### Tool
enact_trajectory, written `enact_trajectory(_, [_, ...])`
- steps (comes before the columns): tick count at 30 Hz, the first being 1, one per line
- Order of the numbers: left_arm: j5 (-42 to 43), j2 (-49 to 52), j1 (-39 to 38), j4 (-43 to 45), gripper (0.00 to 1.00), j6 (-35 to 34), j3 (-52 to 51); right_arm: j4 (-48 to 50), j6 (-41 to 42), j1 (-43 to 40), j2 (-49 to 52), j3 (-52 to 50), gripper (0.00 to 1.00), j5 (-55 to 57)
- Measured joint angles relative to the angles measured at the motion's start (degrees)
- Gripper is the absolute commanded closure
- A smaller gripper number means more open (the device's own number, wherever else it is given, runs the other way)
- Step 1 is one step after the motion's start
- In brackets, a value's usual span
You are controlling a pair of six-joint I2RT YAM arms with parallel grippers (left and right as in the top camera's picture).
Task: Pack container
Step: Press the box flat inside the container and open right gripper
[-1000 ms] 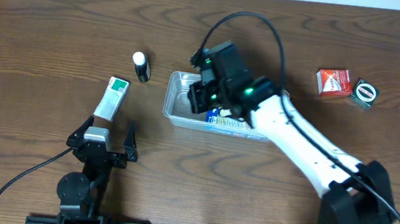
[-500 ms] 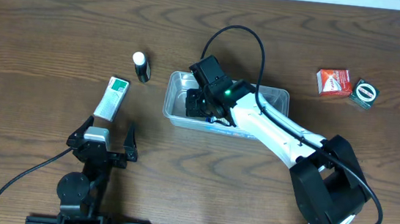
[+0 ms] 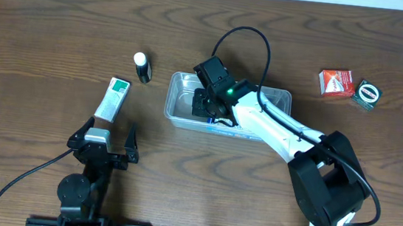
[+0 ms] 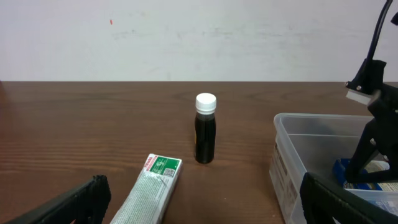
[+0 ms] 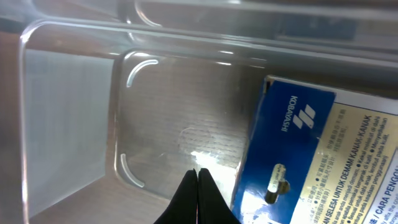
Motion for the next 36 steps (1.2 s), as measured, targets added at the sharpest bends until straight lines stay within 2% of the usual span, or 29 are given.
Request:
enact_trajectory(17, [0.0, 0.0, 0.0, 0.02, 0.02, 0.0, 0.0, -0.26, 1.51, -0.02, 1.33, 0.0, 0.98, 0.81])
enact_trajectory(22, [0.0, 0.0, 0.0, 0.0, 0.02, 0.0, 0.0, -0.7, 2.36, -0.02, 1.33, 0.0, 0.86, 0.83])
enact_trajectory(28, [0.0, 0.0, 0.0, 0.0, 0.02, 0.0, 0.0, -0.83, 2.45, -0.02, 1.33, 0.0, 0.81, 0.81])
enact_trajectory(34, [0.0, 0.0, 0.0, 0.0, 0.02, 0.0, 0.0, -1.03, 2.62, -0.02, 1.33, 0.0, 0.71, 0.79])
enact_trajectory(36, [0.0, 0.0, 0.0, 0.0, 0.02, 0.0, 0.0, -1.05, 2.75, -0.02, 1.33, 0.0, 0.64, 0.81])
